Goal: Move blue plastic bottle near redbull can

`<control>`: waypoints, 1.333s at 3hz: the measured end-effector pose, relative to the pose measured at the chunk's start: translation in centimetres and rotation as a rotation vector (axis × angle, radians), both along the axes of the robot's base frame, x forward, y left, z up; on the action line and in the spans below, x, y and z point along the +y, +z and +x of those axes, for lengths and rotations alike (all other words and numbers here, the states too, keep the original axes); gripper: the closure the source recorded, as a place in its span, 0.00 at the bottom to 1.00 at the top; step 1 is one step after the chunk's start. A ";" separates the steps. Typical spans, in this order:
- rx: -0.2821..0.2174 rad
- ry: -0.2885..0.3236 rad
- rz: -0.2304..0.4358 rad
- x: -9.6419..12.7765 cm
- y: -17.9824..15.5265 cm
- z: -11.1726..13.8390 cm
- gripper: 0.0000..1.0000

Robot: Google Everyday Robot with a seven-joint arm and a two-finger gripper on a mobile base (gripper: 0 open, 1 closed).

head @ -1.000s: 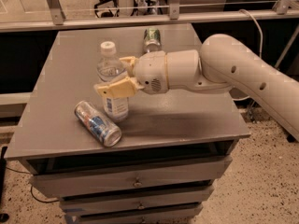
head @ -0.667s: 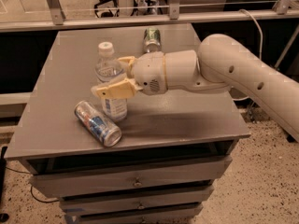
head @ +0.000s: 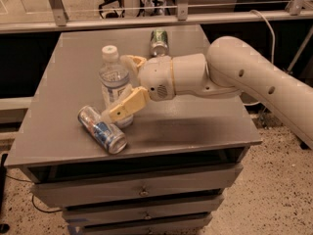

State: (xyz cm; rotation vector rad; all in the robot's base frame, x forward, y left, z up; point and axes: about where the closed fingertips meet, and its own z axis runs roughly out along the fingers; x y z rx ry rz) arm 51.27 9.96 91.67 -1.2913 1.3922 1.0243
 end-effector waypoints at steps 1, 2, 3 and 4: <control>0.003 -0.047 0.002 -3.6 -1.4 1.1 0.00; -0.023 -0.160 0.006 -10.5 -2.3 2.8 0.00; -0.092 -0.293 -0.017 -18.0 -1.2 4.3 0.00; -0.100 -0.310 -0.017 -18.8 -0.9 4.4 0.00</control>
Offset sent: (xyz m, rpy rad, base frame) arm 0.0523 -0.2219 -0.0343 0.0104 -0.0610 -0.3480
